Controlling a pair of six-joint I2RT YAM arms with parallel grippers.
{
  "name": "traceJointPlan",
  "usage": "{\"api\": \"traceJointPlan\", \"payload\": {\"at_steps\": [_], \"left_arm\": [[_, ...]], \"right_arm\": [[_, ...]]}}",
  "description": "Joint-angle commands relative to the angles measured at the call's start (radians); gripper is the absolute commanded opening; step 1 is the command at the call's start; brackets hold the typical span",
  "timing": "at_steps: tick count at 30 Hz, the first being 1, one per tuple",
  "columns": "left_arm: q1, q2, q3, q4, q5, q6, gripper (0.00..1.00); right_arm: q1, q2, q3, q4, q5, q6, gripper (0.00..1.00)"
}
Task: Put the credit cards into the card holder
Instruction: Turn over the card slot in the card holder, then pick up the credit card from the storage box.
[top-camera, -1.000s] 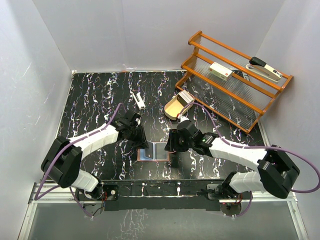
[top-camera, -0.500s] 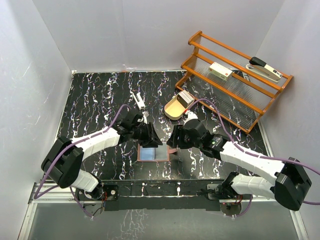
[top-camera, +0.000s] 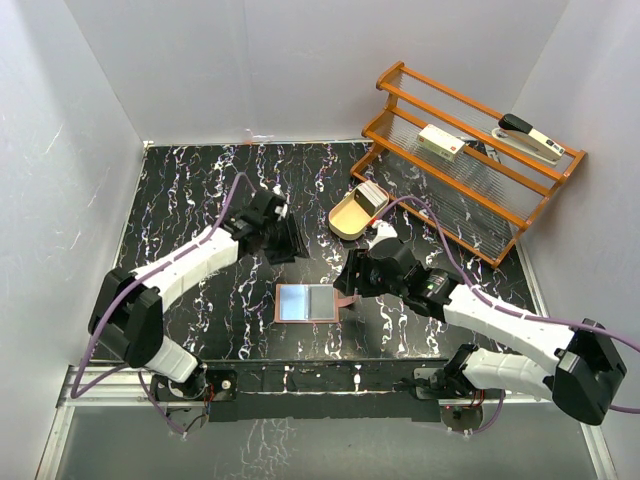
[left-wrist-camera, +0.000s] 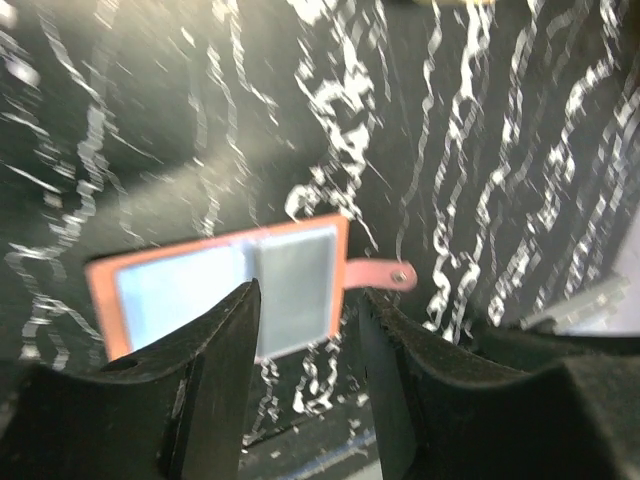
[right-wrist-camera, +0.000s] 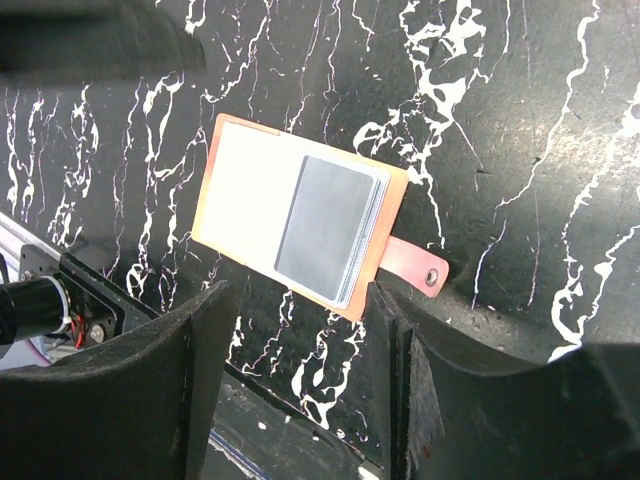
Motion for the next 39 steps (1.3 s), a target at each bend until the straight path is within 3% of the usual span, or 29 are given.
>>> {"api": "traceJointPlan", "payload": {"at_steps": [1,5,11,21,27,33,39], "left_arm": [[0.066,0.054,0.145,-0.196,-0.203,0.121,0.43],[0.108,0.099,0.259,-0.255,-0.219,0.176,0.43],[0.124,0.073,0.261,-0.217,-0.154,0.202,0.43],[0.123,-0.205,0.005,-0.132,0.024,0.212,0.44],[0.123,-0.35,-0.158,-0.101,0.148,0.227,0.46],[0.125,-0.475,-0.308,-0.038,0.153,0.227,0.47],[0.124,-0.502,-0.301,-0.061,0.13,0.236,0.47]], "right_arm": [[-0.003,-0.028,0.04,0.026,0.047,-0.034,0.54],[-0.015,0.032,0.134,-0.01,0.148,-0.085,0.56],[-0.11,0.201,0.326,-0.046,0.313,-0.254,0.58],[-0.226,0.508,0.567,0.018,0.427,-0.595,0.61],[-0.278,0.706,0.713,-0.023,0.519,-0.714,0.63],[-0.321,0.858,0.808,-0.021,0.477,-0.824,0.65],[-0.338,0.974,0.884,-0.051,0.542,-0.857,0.67]]}}
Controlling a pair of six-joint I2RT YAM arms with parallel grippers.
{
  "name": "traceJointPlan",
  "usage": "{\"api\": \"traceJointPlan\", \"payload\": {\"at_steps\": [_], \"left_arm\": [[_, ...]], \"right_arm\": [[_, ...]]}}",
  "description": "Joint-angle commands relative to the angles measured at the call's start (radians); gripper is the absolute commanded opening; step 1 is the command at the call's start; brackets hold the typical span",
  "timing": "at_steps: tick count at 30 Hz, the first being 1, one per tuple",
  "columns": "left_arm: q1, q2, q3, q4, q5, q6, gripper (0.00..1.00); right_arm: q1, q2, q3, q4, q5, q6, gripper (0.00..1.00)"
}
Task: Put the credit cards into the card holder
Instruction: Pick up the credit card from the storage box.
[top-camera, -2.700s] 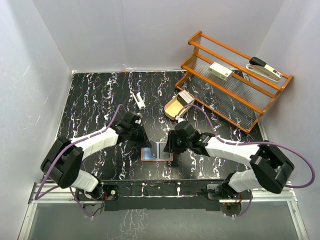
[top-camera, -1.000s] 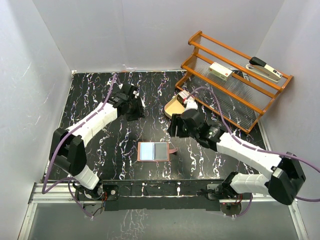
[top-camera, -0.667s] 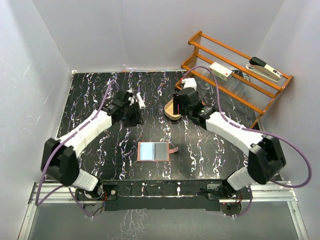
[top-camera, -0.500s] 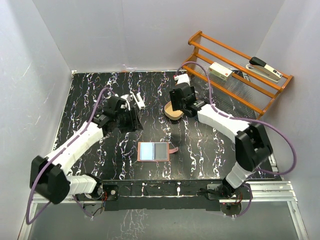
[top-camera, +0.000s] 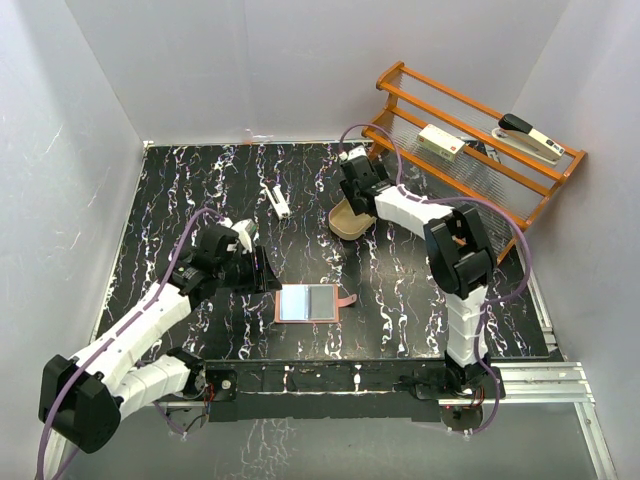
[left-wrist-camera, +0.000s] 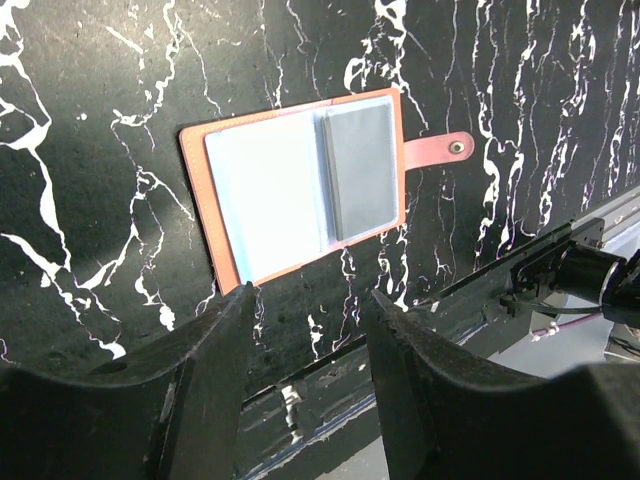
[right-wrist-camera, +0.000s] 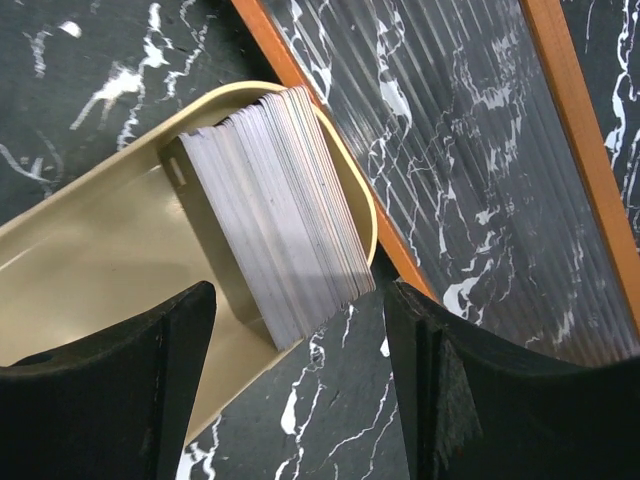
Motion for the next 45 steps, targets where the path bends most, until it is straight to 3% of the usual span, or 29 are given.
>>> {"api": "traceJointPlan", "payload": {"at_steps": [1,13,33,45], "left_arm": [[0.002,-0.03,0.029,-0.004,0.001,0.023,0.47],[0.003,-0.04,0.03,-0.008,-0.006,0.025,0.48],[0.003,-0.034,0.028,-0.005,-0.006,0.025,0.48],[0.003,-0.035,0.027,-0.002,-0.003,0.024,0.48]], "right_arm": [[-0.003,0.051,0.085,-0.004,0.094,-0.059,0.67],[-0.005,0.092,0.151,-0.016,0.163,-0.08,0.55],[-0.008,0.068,0.154,-0.006,0.167,-0.086,0.64],[-0.008,0.064,0.181,-0.022,0.14,-0.079,0.58]]}}
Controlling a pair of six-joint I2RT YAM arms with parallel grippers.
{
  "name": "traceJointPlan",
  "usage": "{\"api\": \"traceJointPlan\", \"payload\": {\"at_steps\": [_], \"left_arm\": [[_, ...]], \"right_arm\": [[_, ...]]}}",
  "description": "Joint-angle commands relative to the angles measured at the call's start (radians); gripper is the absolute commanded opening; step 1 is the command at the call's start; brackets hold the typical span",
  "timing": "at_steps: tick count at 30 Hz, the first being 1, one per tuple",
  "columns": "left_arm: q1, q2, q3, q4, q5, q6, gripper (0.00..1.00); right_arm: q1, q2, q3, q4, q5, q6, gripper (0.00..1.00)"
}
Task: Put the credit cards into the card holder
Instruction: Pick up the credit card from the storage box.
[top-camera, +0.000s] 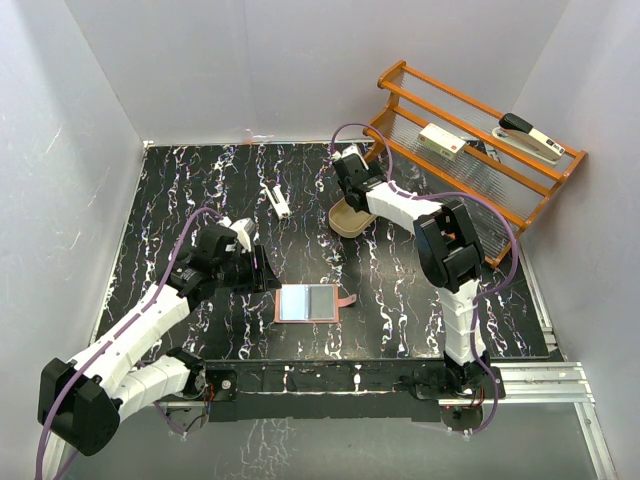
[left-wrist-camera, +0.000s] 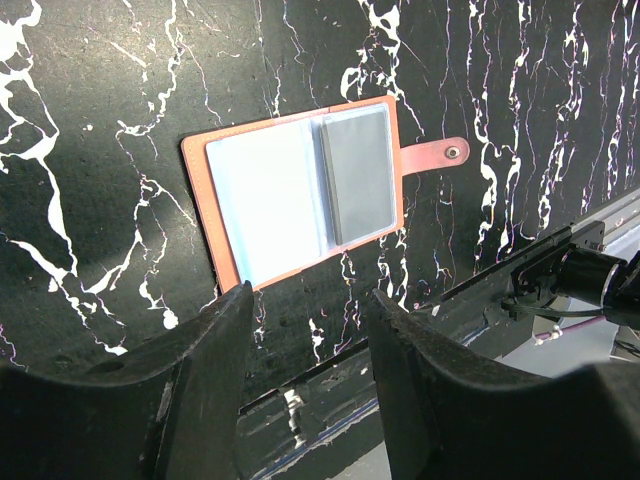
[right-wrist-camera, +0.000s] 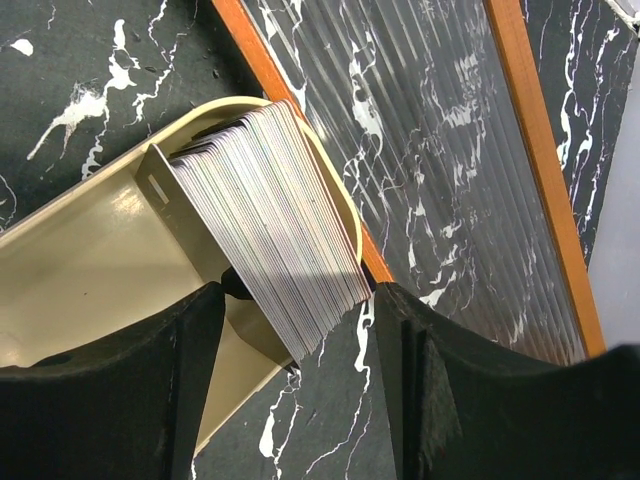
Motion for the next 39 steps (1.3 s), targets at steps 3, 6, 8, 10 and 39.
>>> {"api": "traceJointPlan", "payload": {"at_steps": [3,6,8,10,39], "left_arm": [[0.002,-0.016,0.023,-0.012,0.006,0.013,0.48],[0.002,-0.016,0.022,-0.011,0.005,0.011,0.48],[0.002,-0.016,0.021,-0.012,0.004,0.011,0.48],[0.002,-0.016,0.022,-0.01,0.004,0.012,0.48],[0.002,0.143,-0.067,0.029,-0.066,-0.14,0.44]], "right_arm": [[-0.012,-0.043,0.059,0.025,0.021,-0.013,0.53],[-0.012,-0.046,0.061,0.022,0.015,-0.014,0.45],[-0.013,-0.052,0.062,0.02,0.013,-0.012,0.41],[-0.012,-0.057,0.066,0.02,0.012,-0.012,0.38],[0.005,-0.305,-0.016,-0.202,-0.384,0.201,0.0]]}}
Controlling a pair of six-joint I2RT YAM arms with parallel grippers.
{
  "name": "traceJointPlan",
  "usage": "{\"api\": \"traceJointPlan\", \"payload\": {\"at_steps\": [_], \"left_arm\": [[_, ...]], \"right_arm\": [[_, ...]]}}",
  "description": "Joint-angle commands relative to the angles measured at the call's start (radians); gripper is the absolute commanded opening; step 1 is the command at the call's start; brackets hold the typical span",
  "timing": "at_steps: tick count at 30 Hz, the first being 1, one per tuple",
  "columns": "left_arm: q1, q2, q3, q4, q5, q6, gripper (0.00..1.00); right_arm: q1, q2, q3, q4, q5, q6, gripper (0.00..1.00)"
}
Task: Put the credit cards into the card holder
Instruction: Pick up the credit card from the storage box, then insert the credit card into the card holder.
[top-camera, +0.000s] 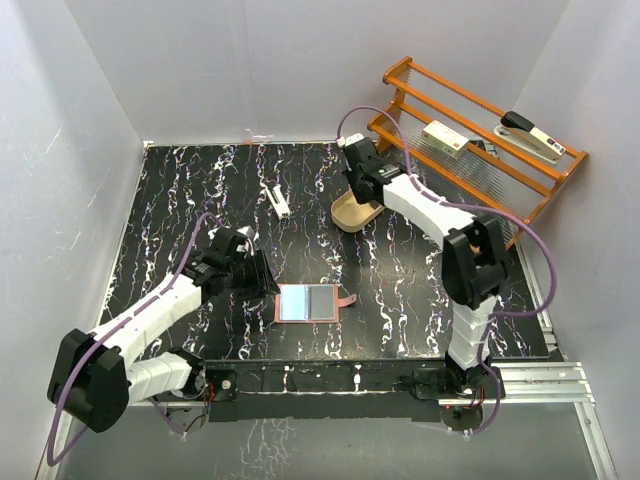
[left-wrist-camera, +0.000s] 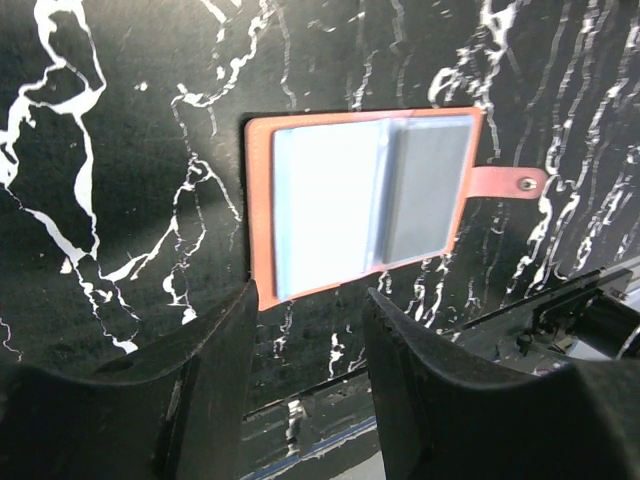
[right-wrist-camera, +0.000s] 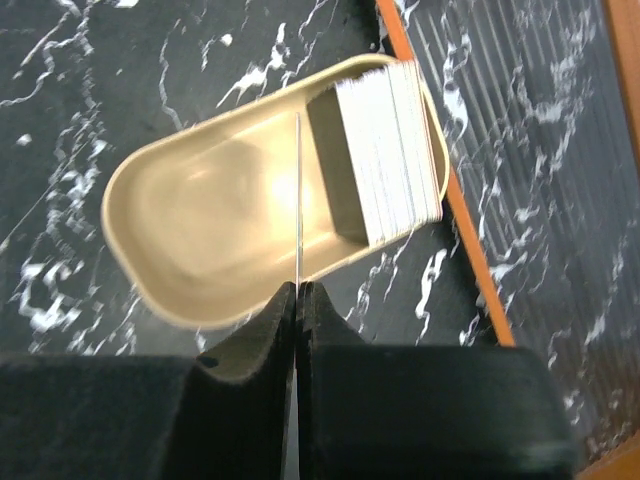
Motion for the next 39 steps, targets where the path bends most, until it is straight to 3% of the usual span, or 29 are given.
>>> {"api": "traceJointPlan", "payload": {"at_steps": [1,6,13,20,26,33,36,39], "left_arm": [[0.002,0.026,-0.063,0.027,-0.003,-0.042,0.44],[0.002,0.062,-0.098,0.083,0.016,-0.059,0.42],[0.002,0.107,-0.119,0.133,0.031,-0.078,0.42],[0.002,0.156,-0.126,0.164,0.042,-0.091,0.42],[0.0,0.162,-0.15,0.188,0.027,-0.094,0.42],[0.001,0.165,-0.201,0.249,0.073,-0.134,0.38],[0.001,0.159,-0.217,0.269,0.078,-0.143,0.32],[0.001,0.166,-0.219,0.276,0.085,-0.147,0.21]], "right_arm": [[0.005,-0.174,-0.082,-0.002,-0.106,0.13,0.0],[0.008,-0.311,-0.199,-0.026,-0.246,0.278,0.0],[0.059,-0.507,-0.421,0.086,-0.485,0.404,0.0],[0.156,-0.634,-0.651,0.26,-0.598,0.603,0.0],[0.23,-0.688,-0.847,0.448,-0.623,0.774,0.0],[0.269,-0.687,-0.945,0.539,-0.588,0.855,0.0],[0.271,-0.681,-0.974,0.561,-0.578,0.873,0.0],[0.27,-0.667,-1.011,0.607,-0.578,0.901,0.0]]}}
